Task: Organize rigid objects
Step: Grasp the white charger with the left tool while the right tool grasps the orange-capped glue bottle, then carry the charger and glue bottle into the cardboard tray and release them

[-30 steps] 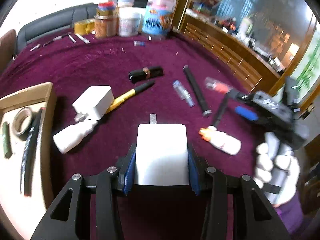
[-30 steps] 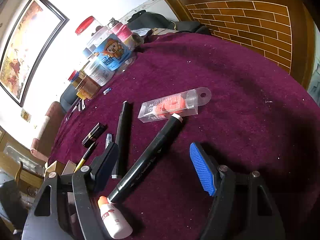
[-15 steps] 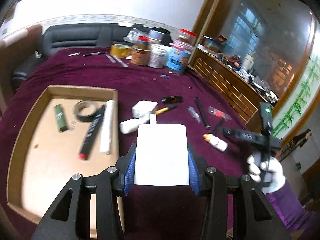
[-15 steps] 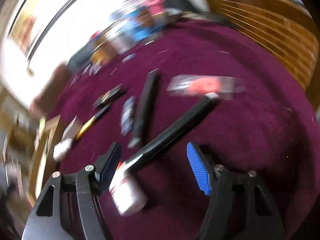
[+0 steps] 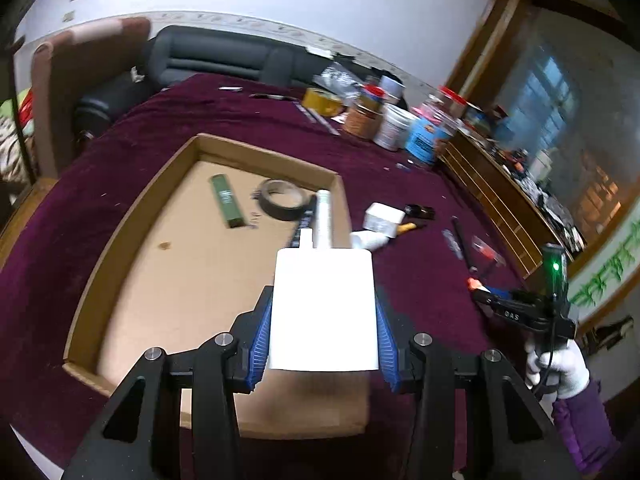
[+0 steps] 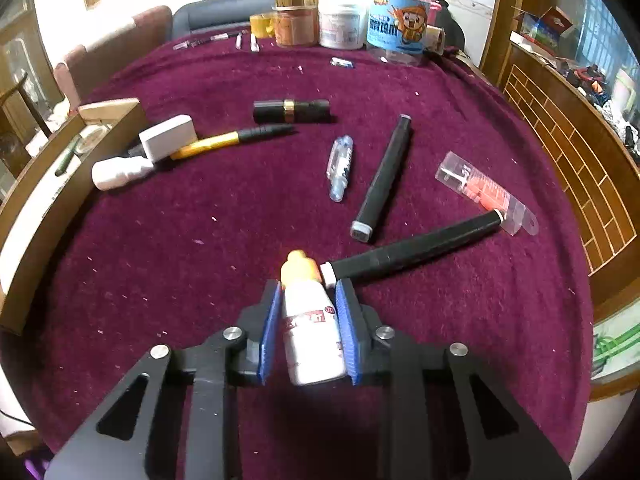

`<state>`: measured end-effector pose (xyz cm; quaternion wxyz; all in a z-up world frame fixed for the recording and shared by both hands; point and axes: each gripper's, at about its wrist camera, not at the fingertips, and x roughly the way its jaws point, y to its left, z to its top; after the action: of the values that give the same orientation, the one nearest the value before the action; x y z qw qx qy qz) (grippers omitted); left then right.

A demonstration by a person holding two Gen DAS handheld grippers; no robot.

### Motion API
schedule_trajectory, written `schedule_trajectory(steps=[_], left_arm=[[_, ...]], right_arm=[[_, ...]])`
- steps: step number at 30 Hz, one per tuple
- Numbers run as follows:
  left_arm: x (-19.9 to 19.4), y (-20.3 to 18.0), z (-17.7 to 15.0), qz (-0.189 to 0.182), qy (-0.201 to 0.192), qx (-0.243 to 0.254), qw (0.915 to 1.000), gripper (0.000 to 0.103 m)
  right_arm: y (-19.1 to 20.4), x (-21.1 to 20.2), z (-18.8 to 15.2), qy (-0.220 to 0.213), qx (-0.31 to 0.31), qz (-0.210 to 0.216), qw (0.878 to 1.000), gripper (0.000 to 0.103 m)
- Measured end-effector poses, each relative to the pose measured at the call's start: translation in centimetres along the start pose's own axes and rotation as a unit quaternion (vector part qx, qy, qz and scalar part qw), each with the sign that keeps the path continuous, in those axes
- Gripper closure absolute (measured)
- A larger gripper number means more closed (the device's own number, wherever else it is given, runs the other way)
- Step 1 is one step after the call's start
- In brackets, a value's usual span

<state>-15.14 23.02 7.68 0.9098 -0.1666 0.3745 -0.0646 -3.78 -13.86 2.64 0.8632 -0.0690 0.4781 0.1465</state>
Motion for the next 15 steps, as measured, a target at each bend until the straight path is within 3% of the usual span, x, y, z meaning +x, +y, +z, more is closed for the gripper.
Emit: schedule_trajectory(steps=[5, 10, 15], left_arm=[[-0.6, 2.2, 0.3, 0.014, -0.011, -0.014, 0.9997, 0.063], [-0.8, 4.9, 1.7, 0.042, -0.013, -0.027, 0.9987, 0.063], [-0.3, 7.5, 3.0, 0.057, -0.008, -0.04, 0.9975, 0.063]], right_arm=[[-0.9, -0.3, 0.1, 0.005, 0.036, 0.029, 0.999, 0.078], [-1.0, -1.4, 0.7, -0.002, 0.088, 0.108, 0.99, 0.078], [1.6, -2.1, 2.6, -0.003, 0.106, 0.198, 0.974, 0.078]])
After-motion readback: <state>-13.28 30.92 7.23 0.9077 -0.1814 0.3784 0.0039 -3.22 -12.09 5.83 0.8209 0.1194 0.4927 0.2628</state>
